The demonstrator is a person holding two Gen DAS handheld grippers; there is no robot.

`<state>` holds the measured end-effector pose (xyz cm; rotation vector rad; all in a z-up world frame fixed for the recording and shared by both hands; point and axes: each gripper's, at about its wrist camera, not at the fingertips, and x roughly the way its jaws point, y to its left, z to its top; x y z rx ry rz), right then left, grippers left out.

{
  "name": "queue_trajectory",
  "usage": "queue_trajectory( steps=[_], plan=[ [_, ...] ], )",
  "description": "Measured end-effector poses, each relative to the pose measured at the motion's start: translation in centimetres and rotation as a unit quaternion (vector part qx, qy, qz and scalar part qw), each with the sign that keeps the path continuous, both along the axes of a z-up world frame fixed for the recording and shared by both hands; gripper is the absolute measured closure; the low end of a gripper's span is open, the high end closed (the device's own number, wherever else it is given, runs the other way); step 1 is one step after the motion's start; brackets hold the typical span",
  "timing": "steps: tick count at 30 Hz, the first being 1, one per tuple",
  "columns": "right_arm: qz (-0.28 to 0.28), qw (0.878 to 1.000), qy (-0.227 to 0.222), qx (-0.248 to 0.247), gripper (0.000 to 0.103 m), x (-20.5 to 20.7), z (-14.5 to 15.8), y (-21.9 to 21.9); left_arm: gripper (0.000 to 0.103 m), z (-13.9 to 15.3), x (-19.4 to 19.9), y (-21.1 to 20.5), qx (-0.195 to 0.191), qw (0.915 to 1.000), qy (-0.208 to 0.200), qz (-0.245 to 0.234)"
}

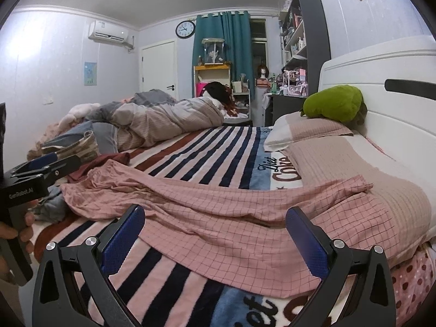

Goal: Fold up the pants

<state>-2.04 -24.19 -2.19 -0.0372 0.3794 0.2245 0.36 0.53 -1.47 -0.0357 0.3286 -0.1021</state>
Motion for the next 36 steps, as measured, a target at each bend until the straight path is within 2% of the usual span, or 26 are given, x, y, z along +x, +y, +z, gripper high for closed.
queue_trajectory(
  steps=[26,36],
  plan=[
    [-0.010,1.000,-0.003,0.020,0.001,-0.3,-0.1,-0.5,0.001,-0.3,-0.7,0.4,-0.018,0.9998,0.006,0.011],
    [-0.009,1.000,-0.002,0.027,0.001,-0.2,-0.5,-0.5,0.001,-0.9,0.4,0.3,-0.026,0.9994,0.024,0.006]
  ],
)
